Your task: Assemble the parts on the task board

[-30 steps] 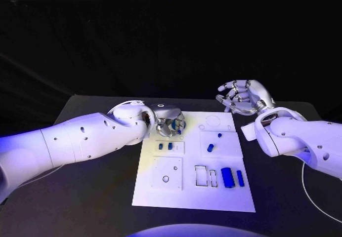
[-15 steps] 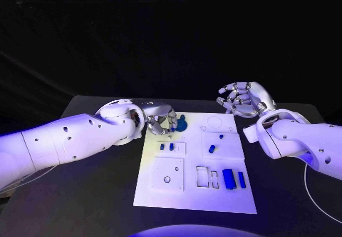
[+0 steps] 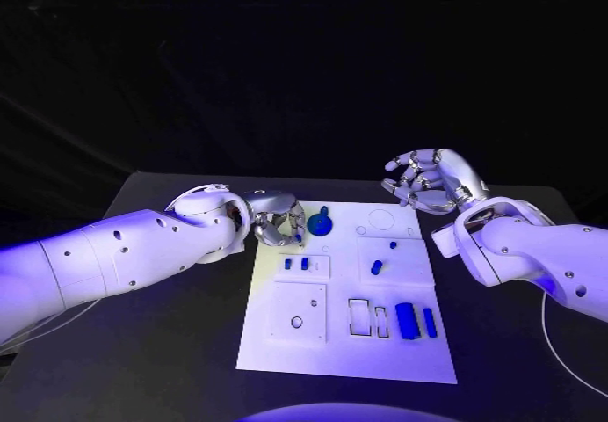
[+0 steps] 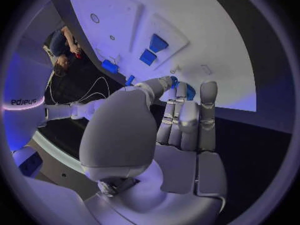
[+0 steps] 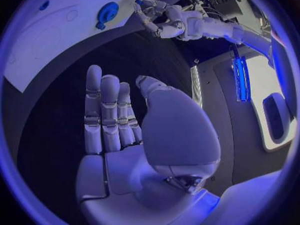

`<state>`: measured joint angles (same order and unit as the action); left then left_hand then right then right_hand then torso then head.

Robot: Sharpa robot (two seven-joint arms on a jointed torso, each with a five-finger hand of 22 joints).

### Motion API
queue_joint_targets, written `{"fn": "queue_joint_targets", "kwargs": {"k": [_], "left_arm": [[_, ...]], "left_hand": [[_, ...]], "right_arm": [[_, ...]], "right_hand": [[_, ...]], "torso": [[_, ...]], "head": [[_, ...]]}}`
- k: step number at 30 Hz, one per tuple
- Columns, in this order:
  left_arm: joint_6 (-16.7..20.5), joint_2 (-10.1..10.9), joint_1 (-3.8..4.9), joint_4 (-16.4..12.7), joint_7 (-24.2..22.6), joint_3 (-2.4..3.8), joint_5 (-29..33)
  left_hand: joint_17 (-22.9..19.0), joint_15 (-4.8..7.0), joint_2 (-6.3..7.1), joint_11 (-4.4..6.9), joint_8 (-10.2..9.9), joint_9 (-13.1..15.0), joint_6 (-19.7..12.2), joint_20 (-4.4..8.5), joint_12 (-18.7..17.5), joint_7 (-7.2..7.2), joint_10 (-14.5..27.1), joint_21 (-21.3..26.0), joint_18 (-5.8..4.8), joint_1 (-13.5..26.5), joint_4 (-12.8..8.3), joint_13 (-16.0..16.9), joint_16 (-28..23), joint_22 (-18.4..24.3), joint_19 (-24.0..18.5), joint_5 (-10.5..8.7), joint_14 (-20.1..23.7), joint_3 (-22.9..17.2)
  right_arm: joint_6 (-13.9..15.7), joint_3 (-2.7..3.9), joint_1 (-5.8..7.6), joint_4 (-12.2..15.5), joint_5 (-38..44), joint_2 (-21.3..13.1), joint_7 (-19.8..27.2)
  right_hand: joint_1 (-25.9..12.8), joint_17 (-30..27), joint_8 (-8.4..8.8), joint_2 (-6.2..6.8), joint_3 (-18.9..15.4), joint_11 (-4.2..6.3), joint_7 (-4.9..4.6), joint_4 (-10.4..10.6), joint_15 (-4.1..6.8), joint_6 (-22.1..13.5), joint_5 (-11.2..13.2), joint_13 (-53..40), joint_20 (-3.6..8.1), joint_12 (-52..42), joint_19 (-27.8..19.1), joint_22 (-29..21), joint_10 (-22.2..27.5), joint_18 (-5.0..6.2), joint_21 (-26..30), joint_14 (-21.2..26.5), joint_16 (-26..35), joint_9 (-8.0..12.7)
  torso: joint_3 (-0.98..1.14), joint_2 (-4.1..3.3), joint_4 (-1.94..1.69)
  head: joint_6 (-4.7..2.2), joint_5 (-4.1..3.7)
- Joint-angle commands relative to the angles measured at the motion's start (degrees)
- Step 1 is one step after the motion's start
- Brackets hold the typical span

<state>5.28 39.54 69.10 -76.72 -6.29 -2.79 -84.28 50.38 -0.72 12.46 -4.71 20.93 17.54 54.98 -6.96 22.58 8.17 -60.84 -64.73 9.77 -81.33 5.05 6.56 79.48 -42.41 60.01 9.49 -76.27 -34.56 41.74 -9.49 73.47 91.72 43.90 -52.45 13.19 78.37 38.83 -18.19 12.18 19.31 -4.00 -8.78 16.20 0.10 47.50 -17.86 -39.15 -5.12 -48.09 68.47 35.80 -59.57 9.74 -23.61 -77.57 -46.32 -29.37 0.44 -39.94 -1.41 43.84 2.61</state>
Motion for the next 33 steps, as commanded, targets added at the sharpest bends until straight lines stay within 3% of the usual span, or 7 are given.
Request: {"fn": "queue_joint_targets", "kwargs": {"k": [1,33], "left_arm": [[-1.98,-0.24,-0.08,0.2,-0.49,0.0,0.63],[-4.14,-2.41,-0.4,2.32,0.41,-0.36,0.29]], "left_hand": [[-0.19,-0.06,0.12,-0.06,-0.19,0.04,0.12,0.03,-0.28,0.09,-0.48,-0.07,-0.14,0.62,-0.11,-0.06,0.08,0.04,0.09,-0.1,0.07,-0.03],[-0.97,-0.08,0.05,-0.09,-0.27,0.1,0.16,0.05,-0.5,0.08,-0.44,0.34,0.01,0.76,-0.11,-0.09,-0.17,0.75,-0.44,-0.16,0.42,-0.08]], "right_arm": [[-0.7,0.01,-0.03,0.09,2.25,0.09,-0.12],[0.72,0.02,-0.03,0.23,1.97,-0.09,-1.89]], "right_hand": [[-0.71,-0.01,-0.23,0.04,0.21,0.03,-0.1,0.15,0.03,-0.48,0.26,0.05,-0.34,0.34,-0.03,-0.05,0.19,0.63,0.37,0.28,0.15,0.08],[-1.22,0.15,-0.39,-0.08,0.13,0.04,-0.07,0.29,0.06,-0.42,0.29,0.2,-0.38,0.23,0.13,-0.21,0.04,0.66,0.54,0.1,0.3,0.05]], "torso": [[0.01,0.01,-0.03],[0.03,0.05,0.02]], "head": [[0.11,0.02],[0.52,0.52]]}}
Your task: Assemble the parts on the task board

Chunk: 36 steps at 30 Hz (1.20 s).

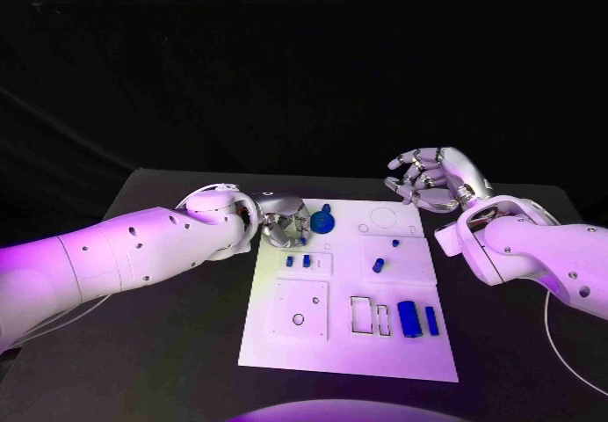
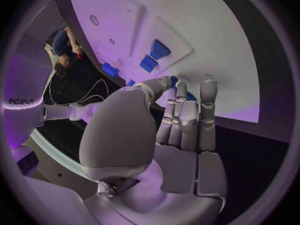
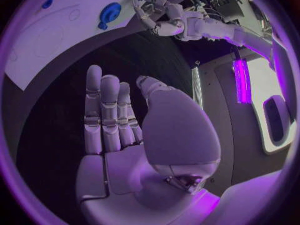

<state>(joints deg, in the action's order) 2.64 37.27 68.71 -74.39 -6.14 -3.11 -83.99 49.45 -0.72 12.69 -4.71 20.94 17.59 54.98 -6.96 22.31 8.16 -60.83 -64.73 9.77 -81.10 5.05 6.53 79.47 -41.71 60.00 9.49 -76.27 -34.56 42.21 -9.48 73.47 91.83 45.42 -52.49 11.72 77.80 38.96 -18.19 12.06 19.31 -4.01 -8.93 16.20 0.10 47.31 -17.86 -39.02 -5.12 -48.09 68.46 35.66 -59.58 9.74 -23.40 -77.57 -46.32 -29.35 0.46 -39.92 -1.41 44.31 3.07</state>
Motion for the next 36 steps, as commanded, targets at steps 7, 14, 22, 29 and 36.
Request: {"fn": "queue_joint_targets", "kwargs": {"k": [7,14,22,29,36], "left_arm": [[-2.58,-0.17,-0.01,0.11,0.91,-0.21,-0.31],[-3.19,-0.32,-0.01,0.19,1.25,-0.31,-0.4],[-1.88,-0.24,-0.01,0.19,1.18,-0.33,-0.47],[-1.08,-0.2,-0.01,0.15,1.02,-0.32,-0.49],[-0.69,-0.09,-0.02,0.12,1.15,-0.31,-0.48]], "left_hand": [[-0.07,-0.08,-0.19,-0.09,-0.28,0.06,0.17,0.04,-0.25,0.07,-0.44,0.38,0.02,0.53,-0.12,-0.05,-0.18,0.12,-0.49,-0.18,0.43,-0.09],[0.19,-0.08,-0.08,-0.08,-0.35,0.12,0.17,0.02,-0.35,0.05,-0.55,0.39,-0.01,0.82,-0.08,-0.03,-0.11,0.05,-0.52,-0.29,0.38,0.06],[-0.14,-0.22,0.34,-0.27,-1.78,-0.15,-1.57,0.03,-1.16,0.36,-0.37,0.39,-0.05,1.36,-0.08,-0.14,-0.1,-0.07,-0.46,-0.27,0.46,0.1],[-0.41,-0.37,0.65,-0.46,-2.69,-0.33,-2.59,-0.05,-1.74,0.6,-0.19,0.55,-0.03,1.71,-0.07,-0.22,-0.09,0.14,-0.58,-0.28,0.57,0.12],[-0.7,-0.44,1.13,-0.47,-3.69,-0.55,-3.74,-0.11,-2.2,0.73,-0.26,0.74,0.02,2.19,0.01,-0.23,-0.06,0.37,-0.69,-0.32,0.7,0.34]], "right_arm": [[0.32,0.01,-0.02,0.16,0.1,-0.07,-0.4],[0.28,0.01,-0.02,0.12,-0.18,-0.06,-0.44],[0.36,0.01,-0.02,0.03,-0.45,-0.04,-0.41],[1.18,0.01,-0.02,-0.12,-1.07,0.03,0.18],[1.74,0.01,-0.02,-0.26,-1.94,0.08,0.6]], "right_hand": [[-0.65,0.03,-0.4,0.04,0.14,0.06,0.09,0.29,0.06,-0.23,0.29,0.08,-0.38,0.23,0.14,-0.07,0.06,0.66,0.33,0.11,0.3,0.04],[-0.65,0.03,-0.4,0.04,0.14,0.06,0.09,0.29,0.06,-0.23,0.29,0.08,-0.38,0.23,0.14,-0.07,0.06,0.66,0.33,0.11,0.3,0.04],[-0.76,-0.12,-0.43,0.02,0.13,0.07,0.11,0.28,0.07,-0.24,0.28,0.13,-0.38,0.22,0.19,-0.13,0.04,0.67,0.39,0.1,0.53,0.03],[-0.77,-0.11,-0.44,0.02,0.13,0.08,0.11,0.26,0.06,-0.26,0.28,0.16,-0.38,0.22,0.2,-0.15,0.05,0.67,0.42,0.1,0.56,0.04],[-0.69,0.39,-0.47,-0.01,0.19,0.11,0.14,0.16,0.09,-0.27,0.25,0.2,-0.37,0.19,0.27,-0.2,0.0,0.69,0.45,-0.09,0.21,0.03]], "torso": [[-0.02,0.03,-0.05],[-0.06,0.0,-0.04],[-0.06,-0.01,-0.04],[-0.05,0.02,-0.03],[-0.02,0.01,-0.02]], "head": [[-0.03,-0.03],[-0.06,0.01],[-0.03,-0.02],[-0.03,0.03],[-0.05,0.02]]}}
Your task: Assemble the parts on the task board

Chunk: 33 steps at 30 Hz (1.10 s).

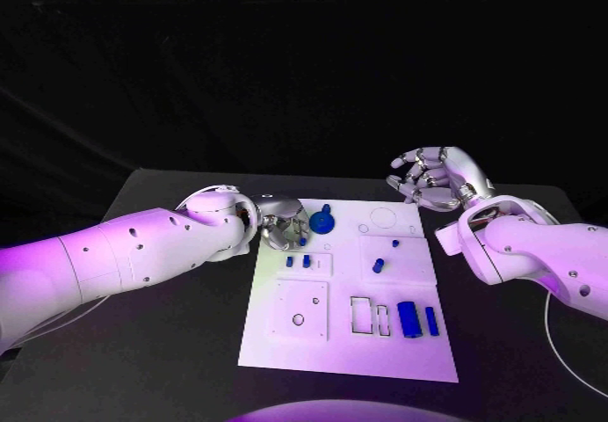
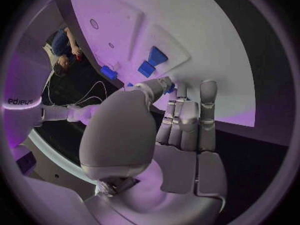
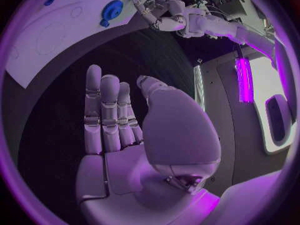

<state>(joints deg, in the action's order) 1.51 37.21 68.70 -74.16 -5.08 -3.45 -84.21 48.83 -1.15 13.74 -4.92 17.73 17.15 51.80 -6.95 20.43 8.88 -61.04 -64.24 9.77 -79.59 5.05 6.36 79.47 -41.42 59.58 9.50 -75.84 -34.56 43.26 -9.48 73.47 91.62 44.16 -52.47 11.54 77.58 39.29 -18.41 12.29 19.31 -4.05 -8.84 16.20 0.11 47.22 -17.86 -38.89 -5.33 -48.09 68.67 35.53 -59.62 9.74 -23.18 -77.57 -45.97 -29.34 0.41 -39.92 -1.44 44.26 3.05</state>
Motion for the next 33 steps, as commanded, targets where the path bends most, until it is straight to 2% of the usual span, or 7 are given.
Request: {"fn": "queue_joint_targets", "kwargs": {"k": [1,12,21,24,26,27,33], "left_arm": [[0.44,-0.02,0.0,-0.11,0.14,0.03,-0.26],[-0.64,0.36,-0.03,0.13,1.26,0.2,-0.26],[-0.26,3.39,0.01,-1.68,1.63,1.67,4.14],[-0.81,5.14,0.13,-2.84,1.58,2.56,10.53],[-0.75,6.29,0.26,-3.67,1.09,3.0,16.15],[-0.56,6.79,0.31,-4.06,0.75,3.16,18.93],[0.64,9.73,0.48,-6.55,-5.42,3.7,44.15]], "left_hand": [[0.02,0.01,0.12,-0.23,-0.78,-0.2,-0.93,-0.12,-0.42,0.02,-0.11,0.27,0.02,0.73,0.01,-0.05,0.0,0.09,-0.24,-0.32,0.22,0.36],[-1.18,-0.14,0.39,-0.48,-2.82,-0.97,-3.54,-0.11,-1.6,-0.14,0.66,0.8,0.14,0.67,-0.21,-0.18,-0.19,0.93,-0.67,-0.26,0.83,0.23],[-5.29,-1.65,0.36,-2.33,-4.09,-1.67,-4.62,-1.12,-4.34,0.18,6.04,2.41,0.57,0.23,-0.67,-1.01,-1.05,3.52,-2.55,-0.19,2.91,0.37],[-7.59,-2.01,-0.06,-2.81,-4.32,-1.85,-4.66,-1.48,-4.7,0.11,7.57,2.91,0.81,-1.15,-1.75,-1.24,-1.66,4.5,-3.41,-0.19,4.17,-0.3],[-15.81,-2.24,-0.03,-3.14,-4.35,-1.97,-4.32,-1.7,-4.58,0.66,8.72,3.01,0.84,-1.82,-2.9,-1.36,-4.68,4.5,-4.29,-0.14,8.7,-0.99],[-18.86,-2.27,-0.06,-3.14,-4.07,-1.92,-3.68,-1.77,-4.18,0.94,8.77,3.29,0.86,-1.5,-3.01,-1.3,-5.99,4.62,-4.91,-0.14,10.48,-0.97],[-26.13,-2.19,-1.09,-3.12,-1.58,-1.32,-1.99,-1.83,1.17,2.83,6.73,9.0,0.78,-0.05,-3.06,0.5,-15.64,7.8,-9.54,-0.17,17.71,0.78]], "right_arm": [[0.7,0.01,-0.02,-0.05,-0.79,0.05,0.76],[-2.15,0.01,-0.02,-0.51,-2.95,-0.29,-3.29],[-19.79,0.01,0.26,-0.86,5.99,-1.61,-9.38],[-24.07,0.01,0.44,-0.69,11.3,-2.24,-10.8],[-25.86,0.01,0.54,-0.54,15.29,-2.75,-11.84],[-26.41,0.01,0.57,-0.46,17.11,-2.99,-12.41],[-27.99,0.0,0.68,0.17,29.25,-4.35,-16.71]], "right_hand": [[-0.47,0.06,-0.25,-0.25,0.19,0.15,0.04,0.16,0.08,-0.18,0.25,0.06,-0.17,0.19,0.06,-0.06,0.04,0.69,0.23,-0.08,-0.14,0.02],[-0.03,-0.01,-0.23,0.41,0.7,0.38,0.19,-0.06,0.45,-0.43,0.22,2.66,-0.16,3.27,0.91,-0.66,0.44,0.7,0.74,-0.38,1.25,0.23],[3.53,24.9,3.53,3.7,7.12,-0.69,-0.58,-3.68,0.21,3.09,0.28,20.8,0.34,27.13,6.22,5.33,-1.77,0.12,-7.13,-8.55,-22.98,2.67],[3.3,29.77,4.74,4.2,7.87,-0.85,-0.78,-5.35,-0.06,4.82,0.37,24.4,0.18,31.62,7.36,12.59,-3.28,-0.83,-15.46,-9.13,-28.1,3.24],[3.54,31.77,5.14,4.14,8.32,-0.82,-0.48,-6.35,0.02,5.72,0.33,25.61,0.06,33.0,7.81,15.67,-4.2,-1.29,-18.98,-9.4,-30.1,3.42],[3.38,32.95,5.39,4.04,7.88,-0.86,-0.19,-7.06,0.04,6.2,4.89,26.29,0.13,33.76,7.98,17.38,-4.8,-1.4,-20.89,-9.57,-31.29,3.49],[3.32,34.78,5.68,3.69,8.83,-0.17,0.64,-7.86,0.39,8.51,6.88,27.97,0.22,35.52,8.27,21.52,-6.78,-1.9,-25.44,-9.71,-33.32,3.59]], "torso": [[0.02,0.01,0.01],[0.01,0.02,0.04],[0.11,0.04,0.03],[0.15,0.05,0.1],[0.15,0.01,0.15],[0.1,-0.03,0.11],[-0.12,-0.07,0.09]], "head": [[-0.03,0.05],[-0.17,0.17],[-0.16,-0.2],[-0.15,-0.65],[-0.17,-1.09],[-0.21,-1.34],[-0.5,-2.7]]}}
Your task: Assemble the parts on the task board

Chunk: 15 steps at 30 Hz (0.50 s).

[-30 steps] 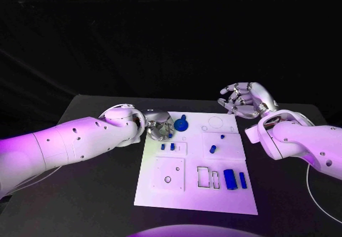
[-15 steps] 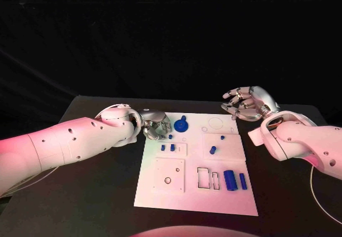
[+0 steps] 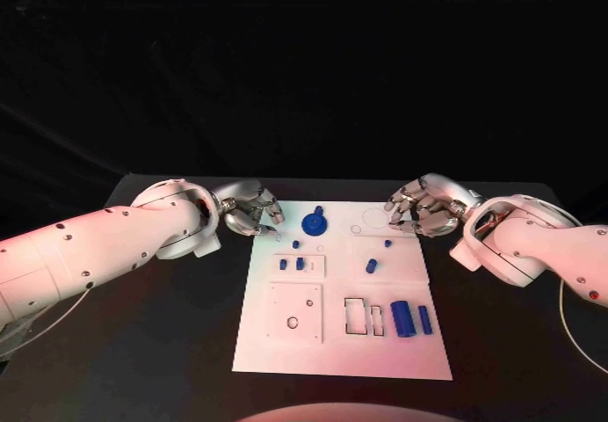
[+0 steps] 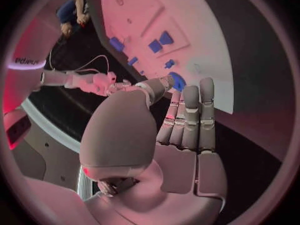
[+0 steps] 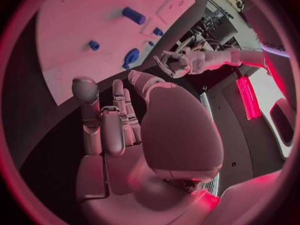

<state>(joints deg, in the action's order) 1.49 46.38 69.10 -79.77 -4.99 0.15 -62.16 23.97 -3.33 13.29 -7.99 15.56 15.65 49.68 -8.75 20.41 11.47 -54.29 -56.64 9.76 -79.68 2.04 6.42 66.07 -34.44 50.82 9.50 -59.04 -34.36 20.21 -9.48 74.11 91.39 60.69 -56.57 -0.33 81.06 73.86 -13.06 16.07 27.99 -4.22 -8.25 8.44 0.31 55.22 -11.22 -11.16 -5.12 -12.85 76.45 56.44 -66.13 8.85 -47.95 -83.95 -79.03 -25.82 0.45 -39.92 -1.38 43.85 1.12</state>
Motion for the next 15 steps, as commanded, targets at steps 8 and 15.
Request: {"fn": "queue_joint_targets", "kwargs": {"k": [8,15], "left_arm": [[1.67,3.38,0.01,-4.29,-10.64,0.23,44.72],[1.43,4.51,-0.02,-5.63,-12.15,0.24,48.99]], "left_hand": [[-3.15,-0.07,-2.53,-0.07,2.15,0.39,0.26,0.2,2.99,0.26,1.19,2.27,0.82,-1.5,-1.4,0.82,-5.56,1.38,-1.48,0.06,1.76,0.14],[-3.2,-0.1,-2.63,-0.07,2.27,0.4,0.27,0.18,3.15,0.24,1.21,2.25,0.8,-1.38,-1.38,0.85,-5.62,1.37,-1.53,0.04,1.7,0.2]], "right_arm": [[-5.84,-0.05,-0.24,3.09,25.43,-0.97,-11.5],[-4.2,-0.12,-1.0,3.06,28.64,0.29,-13.23]], "right_hand": [[-1.2,0.54,1.43,0.38,-1.09,-0.78,-0.51,-0.05,-0.54,0.52,3.44,2.18,-0.43,3.12,-0.05,2.07,1.93,-1.18,-1.92,-3.23,-1.0,0.45],[-1.24,0.77,2.2,0.33,-2.61,-1.3,-0.97,-0.15,-0.9,0.0,3.45,2.9,-0.82,4.09,-0.31,2.46,3.26,-1.2,-2.17,-3.19,-1.34,0.8]], "torso": [[-0.09,-0.14,0.14],[-0.12,-0.03,0.02]], "head": [[-0.23,-1.33],[-0.12,-1.57]]}}
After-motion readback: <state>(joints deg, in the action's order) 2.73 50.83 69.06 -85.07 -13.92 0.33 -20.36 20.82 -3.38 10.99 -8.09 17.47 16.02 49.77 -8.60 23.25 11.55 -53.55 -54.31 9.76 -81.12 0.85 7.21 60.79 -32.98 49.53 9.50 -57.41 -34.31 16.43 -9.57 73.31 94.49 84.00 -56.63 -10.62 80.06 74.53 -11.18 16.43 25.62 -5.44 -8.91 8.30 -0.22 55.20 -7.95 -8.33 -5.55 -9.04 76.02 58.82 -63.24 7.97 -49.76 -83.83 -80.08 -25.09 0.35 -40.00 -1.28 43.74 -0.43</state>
